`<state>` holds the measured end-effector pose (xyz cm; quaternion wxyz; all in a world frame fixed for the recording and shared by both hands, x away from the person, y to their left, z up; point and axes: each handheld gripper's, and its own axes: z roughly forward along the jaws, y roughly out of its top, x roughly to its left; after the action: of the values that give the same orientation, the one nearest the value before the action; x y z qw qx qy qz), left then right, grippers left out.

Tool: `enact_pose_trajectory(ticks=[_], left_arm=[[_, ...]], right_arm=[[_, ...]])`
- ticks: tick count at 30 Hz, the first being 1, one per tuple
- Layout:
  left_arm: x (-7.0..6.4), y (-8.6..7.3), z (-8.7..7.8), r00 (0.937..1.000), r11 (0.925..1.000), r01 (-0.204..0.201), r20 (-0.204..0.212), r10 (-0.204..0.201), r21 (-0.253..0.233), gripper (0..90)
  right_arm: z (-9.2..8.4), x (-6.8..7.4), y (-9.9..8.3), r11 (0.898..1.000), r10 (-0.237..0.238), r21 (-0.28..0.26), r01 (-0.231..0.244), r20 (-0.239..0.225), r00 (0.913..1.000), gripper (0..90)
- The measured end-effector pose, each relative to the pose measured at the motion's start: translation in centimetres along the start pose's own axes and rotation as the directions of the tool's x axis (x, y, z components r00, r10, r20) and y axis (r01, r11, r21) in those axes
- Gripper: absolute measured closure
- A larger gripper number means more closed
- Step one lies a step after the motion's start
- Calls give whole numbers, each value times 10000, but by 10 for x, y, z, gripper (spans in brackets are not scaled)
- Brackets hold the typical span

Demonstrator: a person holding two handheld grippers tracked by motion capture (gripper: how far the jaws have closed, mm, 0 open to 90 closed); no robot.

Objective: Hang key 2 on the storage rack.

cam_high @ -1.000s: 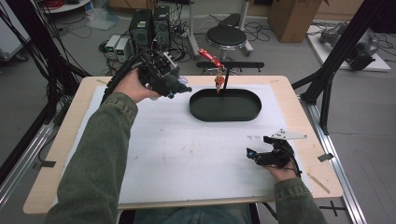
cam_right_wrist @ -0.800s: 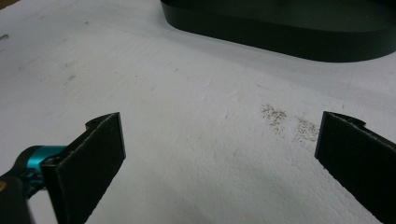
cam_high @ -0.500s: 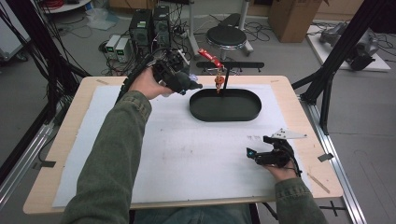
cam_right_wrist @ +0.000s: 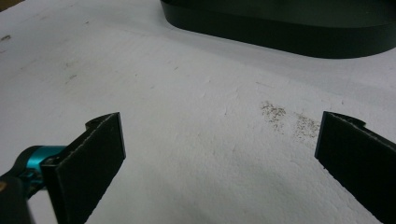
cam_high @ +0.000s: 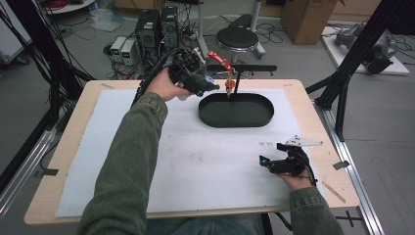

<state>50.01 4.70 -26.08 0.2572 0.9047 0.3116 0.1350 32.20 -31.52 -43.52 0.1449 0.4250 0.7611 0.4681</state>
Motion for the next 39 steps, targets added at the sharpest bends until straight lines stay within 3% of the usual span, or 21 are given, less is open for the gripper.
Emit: enact_pose_trajectory(ticks=[11, 15, 20, 24, 30, 33, 35, 36, 38, 39], left_arm=[[0, 11, 2, 9984, 9964, 567, -10, -569, -637, 388], [0, 16, 2, 9924, 9897, 1220, -36, -1226, -754, 388], [7, 18, 3, 9761, 9707, 2139, -148, -2168, -1090, 387], [18, 15, 6, 9649, 9570, 2618, 108, -2626, -1248, 387], [31, 9, 15, 9543, 9465, 2964, -3, -2988, -1275, 382], [36, 1, 18, 9535, 9403, 2938, -162, -3009, -1719, 361], [41, -10, 25, 9444, 9268, 3262, 209, -3282, -1862, 341], [42, -14, 28, 9416, 9238, 3352, 318, -3353, -1849, 317], [43, -24, 35, 9392, 9200, 3425, 433, -3407, -1906, 262], [42, -30, 38, 9423, 9208, 3340, 468, -3316, -2014, 219]], right_arm=[[-2, -1, -2, 9999, 133, -13, -133, 1, 9999, 9], [0, -1, -1, 9999, 84, 57, -84, -36, 10000, 8], [0, -1, -1, 10000, 78, 51, -78, -50, 10000, 9], [-1, -1, -3, 9999, 88, 97, -87, -52, 9999, 8], [-2, -3, -4, 9999, 170, 19, -170, -40, 9998, 9], [-1, -3, -3, 9998, 165, 76, -165, -54, 9998, 8], [-1, -3, -3, 9999, 156, 70, -156, -74, 9999, 9], [-2, -3, -3, 9998, 168, 70, -167, -69, 9998, 9], [-2, -3, -4, 9998, 172, 59, -172, -64, 9998, 9], [-2, -3, -4, 9998, 187, 62, -187, -54, 9998, 9]])
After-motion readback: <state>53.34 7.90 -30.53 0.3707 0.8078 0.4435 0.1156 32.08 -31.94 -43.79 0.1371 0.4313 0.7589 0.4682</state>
